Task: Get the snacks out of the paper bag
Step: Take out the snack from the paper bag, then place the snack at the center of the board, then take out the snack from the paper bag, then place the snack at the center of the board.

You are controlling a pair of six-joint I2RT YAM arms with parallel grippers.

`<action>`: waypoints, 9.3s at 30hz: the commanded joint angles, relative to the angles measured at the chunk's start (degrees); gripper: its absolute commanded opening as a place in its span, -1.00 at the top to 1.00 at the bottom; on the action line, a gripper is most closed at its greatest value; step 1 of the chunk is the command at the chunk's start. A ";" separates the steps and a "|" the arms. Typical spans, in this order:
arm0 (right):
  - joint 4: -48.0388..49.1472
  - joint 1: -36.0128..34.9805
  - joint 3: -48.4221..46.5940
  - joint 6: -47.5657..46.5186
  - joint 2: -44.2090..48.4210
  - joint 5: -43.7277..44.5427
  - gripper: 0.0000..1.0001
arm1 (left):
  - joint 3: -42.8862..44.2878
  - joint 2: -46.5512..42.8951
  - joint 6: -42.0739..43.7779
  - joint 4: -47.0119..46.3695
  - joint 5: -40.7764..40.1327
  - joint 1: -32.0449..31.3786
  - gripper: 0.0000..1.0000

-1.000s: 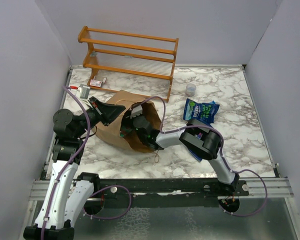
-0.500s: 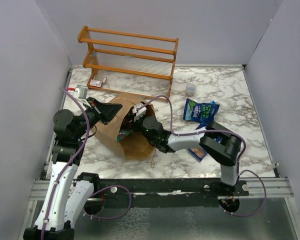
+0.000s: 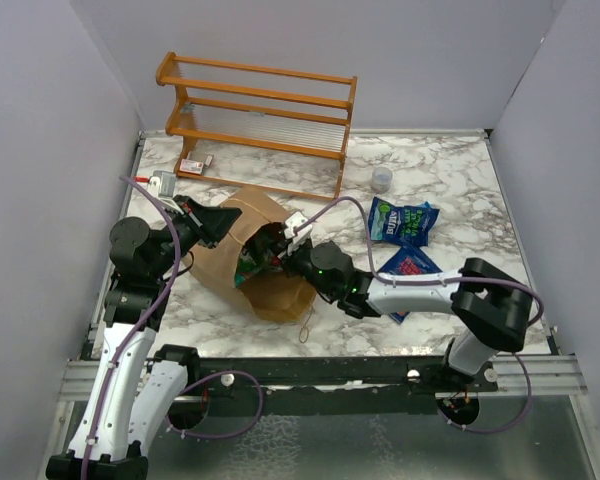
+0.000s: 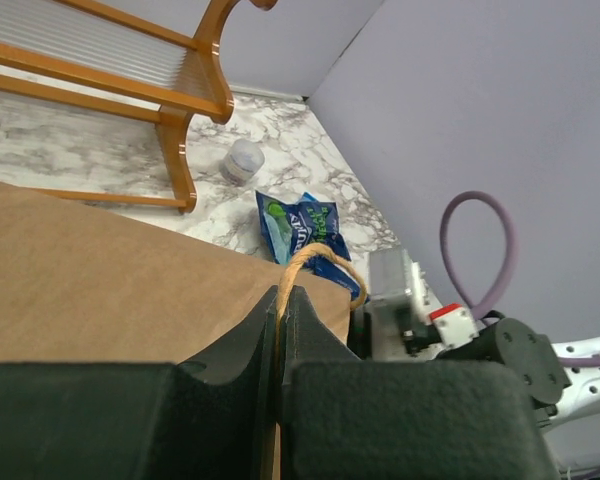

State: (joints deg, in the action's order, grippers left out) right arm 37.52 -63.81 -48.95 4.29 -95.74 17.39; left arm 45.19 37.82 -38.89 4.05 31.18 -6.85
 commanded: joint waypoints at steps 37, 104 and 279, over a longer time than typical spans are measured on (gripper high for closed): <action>-51.88 -0.43 -10.11 0.64 47.28 -2.92 0.98 | 5.83 0.79 6.90 12.92 -17.66 -0.09 1.00; -42.18 31.12 6.67 10.30 39.92 -12.74 -0.99 | 2.21 -0.53 2.42 4.56 -7.27 -0.08 1.00; -39.57 18.45 10.44 7.84 42.12 13.16 0.98 | 4.35 -1.96 2.86 8.74 -8.46 -0.16 1.00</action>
State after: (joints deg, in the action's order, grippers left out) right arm -1.96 -50.63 -39.55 3.14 -48.47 42.26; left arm 48.14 36.42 -35.64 13.74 23.77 -6.90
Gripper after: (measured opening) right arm 0.105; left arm 0.019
